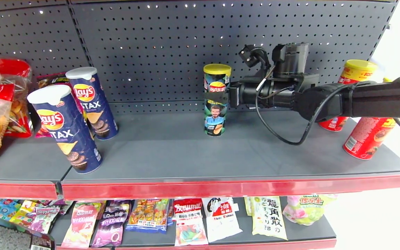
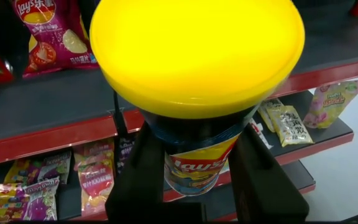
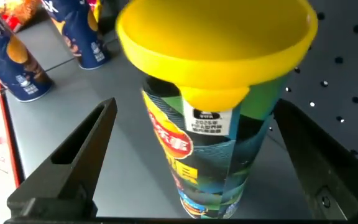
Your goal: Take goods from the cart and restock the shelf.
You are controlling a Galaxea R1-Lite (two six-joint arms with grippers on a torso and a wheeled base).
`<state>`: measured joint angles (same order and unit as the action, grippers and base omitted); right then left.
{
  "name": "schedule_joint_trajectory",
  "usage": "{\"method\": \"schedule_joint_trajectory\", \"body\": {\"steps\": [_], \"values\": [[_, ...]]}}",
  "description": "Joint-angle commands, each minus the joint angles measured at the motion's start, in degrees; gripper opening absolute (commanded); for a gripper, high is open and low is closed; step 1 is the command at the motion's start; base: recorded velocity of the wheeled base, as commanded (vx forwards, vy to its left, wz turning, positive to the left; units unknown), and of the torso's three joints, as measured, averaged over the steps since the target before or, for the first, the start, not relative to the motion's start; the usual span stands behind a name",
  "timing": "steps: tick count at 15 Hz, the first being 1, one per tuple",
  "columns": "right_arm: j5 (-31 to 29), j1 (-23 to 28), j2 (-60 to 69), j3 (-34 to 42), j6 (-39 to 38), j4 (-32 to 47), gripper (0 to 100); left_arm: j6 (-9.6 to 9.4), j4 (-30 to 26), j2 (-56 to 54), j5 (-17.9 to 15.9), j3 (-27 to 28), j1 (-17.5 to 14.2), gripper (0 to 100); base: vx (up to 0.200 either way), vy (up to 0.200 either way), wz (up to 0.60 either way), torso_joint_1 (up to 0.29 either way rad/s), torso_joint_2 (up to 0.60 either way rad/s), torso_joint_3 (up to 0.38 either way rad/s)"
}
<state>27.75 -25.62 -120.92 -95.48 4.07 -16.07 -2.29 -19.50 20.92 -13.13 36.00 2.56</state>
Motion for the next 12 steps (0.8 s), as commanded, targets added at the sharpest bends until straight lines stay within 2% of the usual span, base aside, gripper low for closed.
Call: {"method": "schedule_joint_trajectory", "body": {"steps": [1,5,9,12], "values": [[-0.1,0.0,-0.9,-0.4,0.1,-0.4,0,0.01,0.0,-0.2,0.0,-0.1,0.0,0,0.0,0.0,0.0,0.0,0.0,0.0],[-0.1,0.0,-1.6,-1.5,0.1,-0.8,0,0.01,-0.1,-0.3,0.1,-0.4,0.0,0,0.0,0.0,0.0,0.0,0.0,0.0],[-2.3,-0.9,3.1,1.0,0.0,-0.5,0,0.01,-1.4,-0.4,0.1,-0.4,0.0,0,0.0,0.0,0.0,0.0,0.0,0.0],[-4.1,-3.6,12.6,10.4,-0.3,-0.3,0,0.01,-1.5,-0.5,0.1,-0.4,0.0,0,0.0,0.0,0.0,0.0,0.0,0.0]]}}
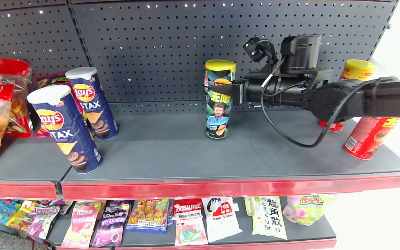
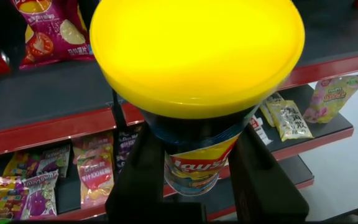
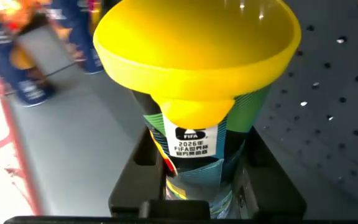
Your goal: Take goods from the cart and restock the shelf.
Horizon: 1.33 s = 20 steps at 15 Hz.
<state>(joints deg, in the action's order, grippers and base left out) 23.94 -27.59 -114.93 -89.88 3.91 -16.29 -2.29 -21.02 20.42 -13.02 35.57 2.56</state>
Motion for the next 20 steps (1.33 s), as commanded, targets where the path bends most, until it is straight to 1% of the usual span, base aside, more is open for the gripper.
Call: {"method": "schedule_joint_trajectory", "body": {"steps": [1,2,3,5,8,10,13,16,20], "values": [[-0.5,-2.6,9.0,7.7,-0.2,-0.1,0,0.01,0.0,-0.1,0.0,-0.2,0.0,0,0.0,0.0,0.0,0.0,0.0,0.0],[-0.6,-2.7,9.4,8.1,-0.2,-0.1,0,0.01,0.0,-0.1,0.0,-0.2,0.0,0,0.0,0.0,0.0,0.0,0.0,0.0],[-2.1,-3.7,12.0,13.2,0.0,-0.6,0,0.01,0.1,0.0,0.0,-0.7,0.0,0,0.0,0.0,0.0,0.0,0.0,0.0],[-3.6,-3.9,14.1,17.5,0.0,-0.7,0,-0.08,0.1,0.1,-0.1,-0.9,0.0,0,0.0,0.0,0.0,0.0,0.0,0.0],[-4.2,-4.1,16.0,20.9,0.2,-1.6,0,-0.08,0.1,-0.1,0.0,-0.9,0.0,0,0.0,0.0,0.0,0.0,0.0,0.0],[-5.0,-5.2,16.1,23.2,0.2,-5.4,0,-0.08,0.1,0.0,0.0,-0.9,0.0,0,0.0,0.0,0.0,0.0,0.0,0.0],[-6.2,-6.7,16.2,24.5,0.4,-6.1,0,-0.08,0.1,-0.1,0.0,-0.9,0.0,0,0.0,0.0,0.0,0.0,0.0,0.0],[-6.1,-7.0,16.2,25.6,1.6,-6.1,0,-0.08,0.1,-0.1,0.0,-0.9,0.0,0,0.0,0.0,0.0,0.0,0.0,0.0],[-6.2,-8.8,16.8,27.5,2.1,-6.7,0,-0.08,0.1,-0.1,-0.1,-1.0,0.0,0,0.0,0.0,0.0,0.0,0.0,0.0]]}}
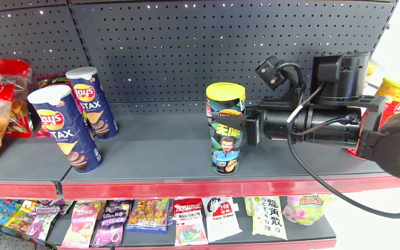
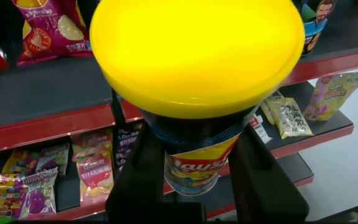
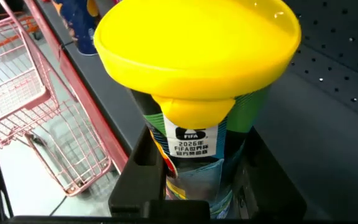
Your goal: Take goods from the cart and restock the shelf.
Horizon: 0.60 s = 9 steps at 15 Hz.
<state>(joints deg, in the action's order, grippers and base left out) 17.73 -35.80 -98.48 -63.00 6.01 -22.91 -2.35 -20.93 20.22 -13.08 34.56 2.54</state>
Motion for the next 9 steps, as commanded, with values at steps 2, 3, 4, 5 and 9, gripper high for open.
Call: {"method": "schedule_joint_trajectory", "body": {"steps": [2,3,4,5,9], "values": [[0.0,-0.8,0.5,1.9,0.0,-0.7,0,-0.02,0.1,-0.1,0.0,-0.5,0.0,0,0.0,0.0,0.0,0.0,0.0,0.0],[0.0,-0.8,0.4,2.2,0.0,-1.4,0,-0.02,0.0,-0.3,0.0,-0.5,0.0,0,0.0,0.0,0.0,0.0,0.0,0.0],[0.0,-0.8,0.4,2.4,0.0,-1.9,0,-0.02,0.1,-0.4,0.0,-0.8,0.0,0,0.0,0.0,0.0,0.0,0.0,0.0],[0.0,-0.8,0.4,2.4,0.0,-1.9,0,0.07,0.0,-0.5,0.0,-0.8,0.0,0,0.0,0.0,0.0,0.0,0.0,0.0],[-0.1,-0.9,0.4,2.3,-0.1,-1.9,0,-0.02,0.1,-0.6,0.0,-1.2,0.0,0,0.0,0.0,0.0,0.0,0.0,0.0]]}}
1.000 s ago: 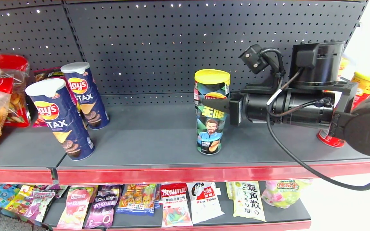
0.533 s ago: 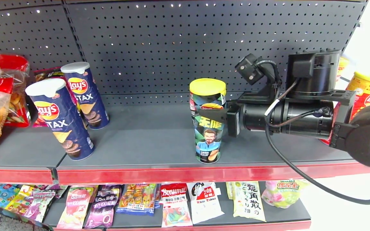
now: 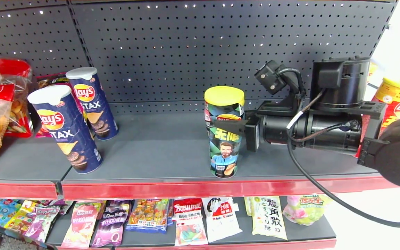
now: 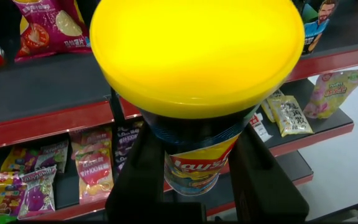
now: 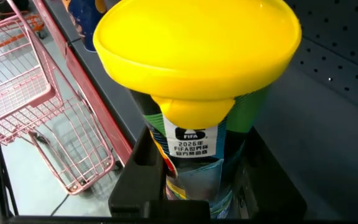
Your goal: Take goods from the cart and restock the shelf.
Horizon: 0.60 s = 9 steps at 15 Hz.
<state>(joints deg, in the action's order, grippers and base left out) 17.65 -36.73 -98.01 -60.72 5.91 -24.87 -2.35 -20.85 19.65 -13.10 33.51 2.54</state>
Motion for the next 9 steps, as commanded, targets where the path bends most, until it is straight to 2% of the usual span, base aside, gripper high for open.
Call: {"method": "schedule_joint_trajectory", "body": {"steps": [1,5,6,9], "values": [[0.0,0.0,-0.1,0.0,0.1,0.1,0,-0.02,-0.1,-0.1,0.0,-0.1,0.0,0,0.0,0.0,0.0,0.0,0.0,0.0],[-1.0,0.1,-0.2,0.1,0.1,0.1,0,-0.02,-0.1,-0.1,0.0,-0.2,0.0,0,0.0,0.0,0.0,0.0,0.0,0.0],[-1.1,0.0,-0.2,0.2,0.2,0.1,100,-0.02,-0.1,-0.1,0.0,-0.2,0.0,0,0.0,0.0,0.0,0.0,0.0,0.0],[-1.1,0.0,0.1,0.3,0.1,0.1,100,-0.02,0.0,-0.1,0.0,-0.5,0.0,0,0.0,0.0,0.0,0.0,0.0,0.0]]}}
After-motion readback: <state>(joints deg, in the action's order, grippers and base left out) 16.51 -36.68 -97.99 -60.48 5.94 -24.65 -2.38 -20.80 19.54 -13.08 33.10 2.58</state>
